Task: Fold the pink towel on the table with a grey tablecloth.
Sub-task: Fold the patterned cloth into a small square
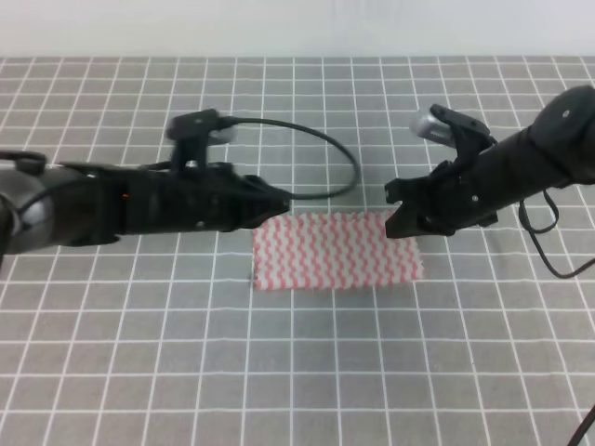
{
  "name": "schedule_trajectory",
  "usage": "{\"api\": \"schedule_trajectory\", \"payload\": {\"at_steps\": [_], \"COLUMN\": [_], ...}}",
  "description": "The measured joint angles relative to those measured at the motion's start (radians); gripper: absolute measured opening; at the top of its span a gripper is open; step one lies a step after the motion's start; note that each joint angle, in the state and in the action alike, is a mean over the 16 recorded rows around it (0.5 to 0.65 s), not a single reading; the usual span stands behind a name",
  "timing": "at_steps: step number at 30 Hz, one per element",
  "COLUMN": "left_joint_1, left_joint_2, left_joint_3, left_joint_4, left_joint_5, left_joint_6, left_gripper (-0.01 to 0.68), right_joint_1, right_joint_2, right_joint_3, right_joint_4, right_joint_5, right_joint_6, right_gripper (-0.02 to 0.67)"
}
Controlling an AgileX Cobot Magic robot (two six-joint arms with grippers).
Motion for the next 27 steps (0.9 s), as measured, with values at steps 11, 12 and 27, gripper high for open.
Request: {"api": "schedule_trajectory", "payload": {"at_steps": [11,12,27], "left_joint_1": [0.062,0.062,0.061], "left_joint_2": [0.053,0.062,0.15], "left_joint_3": [0.0,-0.001,-0.018], "left_joint_4": [0.043,0.041,0.027], "left_joint_5": [0.006,0.005,-0.02], "left_joint_6": [-0.049,-0.044,-0.013], "left_gripper": [-0.003,-0.003,-0.003], "right_joint_1": [-0.001,-0.001,-0.001], "right_joint_2": [-0.001,-0.001,0.015], "right_joint_3": [-0.072,-0.075,-0.086], "right_joint_4": [-0.077,-0.088,-0.227], "right_joint_5": [0.044,0.044,0.003], "right_joint_6": [0.062,0.071,0.193], "right_gripper": [0.114,0.128,0.209]}}
